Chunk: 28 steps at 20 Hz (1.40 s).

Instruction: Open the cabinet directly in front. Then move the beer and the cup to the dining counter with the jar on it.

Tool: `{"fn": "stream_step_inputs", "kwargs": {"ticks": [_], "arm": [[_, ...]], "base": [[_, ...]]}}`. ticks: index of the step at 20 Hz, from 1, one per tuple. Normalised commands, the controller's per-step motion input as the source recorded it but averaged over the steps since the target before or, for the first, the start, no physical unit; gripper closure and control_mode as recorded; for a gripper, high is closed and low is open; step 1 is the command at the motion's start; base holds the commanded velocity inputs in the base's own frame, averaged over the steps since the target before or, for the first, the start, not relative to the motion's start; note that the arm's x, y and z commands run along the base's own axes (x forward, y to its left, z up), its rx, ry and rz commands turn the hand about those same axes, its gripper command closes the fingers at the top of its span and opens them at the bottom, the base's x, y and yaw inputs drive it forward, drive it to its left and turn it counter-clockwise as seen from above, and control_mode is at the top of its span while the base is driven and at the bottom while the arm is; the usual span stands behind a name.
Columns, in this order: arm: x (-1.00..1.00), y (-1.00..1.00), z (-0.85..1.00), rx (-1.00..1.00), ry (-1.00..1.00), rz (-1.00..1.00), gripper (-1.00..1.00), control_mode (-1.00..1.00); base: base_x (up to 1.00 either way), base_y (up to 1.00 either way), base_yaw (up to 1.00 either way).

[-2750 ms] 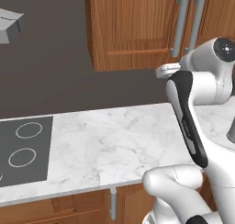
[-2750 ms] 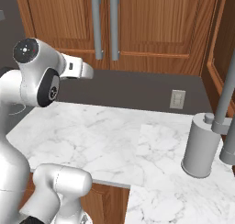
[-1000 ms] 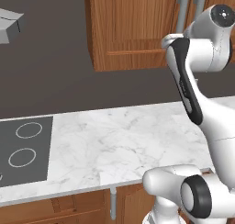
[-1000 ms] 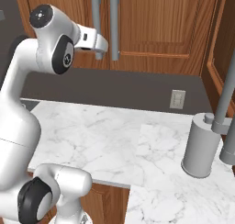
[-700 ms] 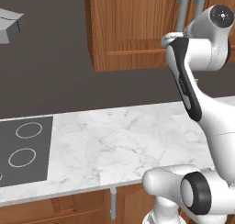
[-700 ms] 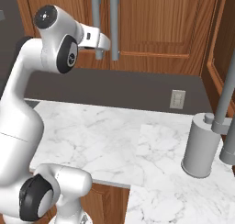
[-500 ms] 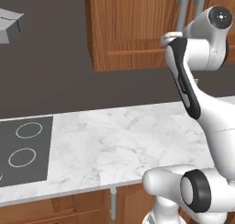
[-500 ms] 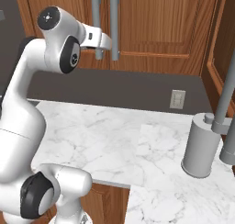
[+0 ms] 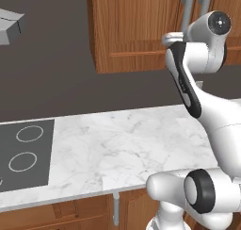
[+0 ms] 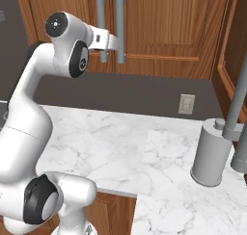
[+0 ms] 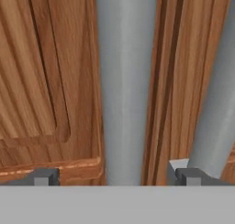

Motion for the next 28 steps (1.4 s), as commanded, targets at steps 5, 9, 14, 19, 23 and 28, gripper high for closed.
{"fn": "stream_step_inputs", "kwargs": {"ticks": [5,9,14,19,23,28], "arm": [[0.34,0.00,0.00,0.00,-0.03,0.00,-1.00,-1.00],[0.33,0.00,0.00,0.00,-0.01,0.00,-1.00,-1.00],[0.29,-0.01,-0.01,0.00,-0.01,0.00,-1.00,-1.00],[0.28,0.00,-0.10,0.00,-0.02,0.00,-1.00,-1.00],[0.44,0.00,-0.27,0.00,0.00,0.00,1.00,-1.00],[0.59,0.00,-0.35,0.00,0.00,0.00,1.00,-1.00]], "base": [[0.00,0.00,0.00],[0.00,0.00,0.00],[0.00,0.00,0.00],[0.00,0.00,0.00],[0.00,0.00,0.00],[0.00,0.00,0.00]]}}
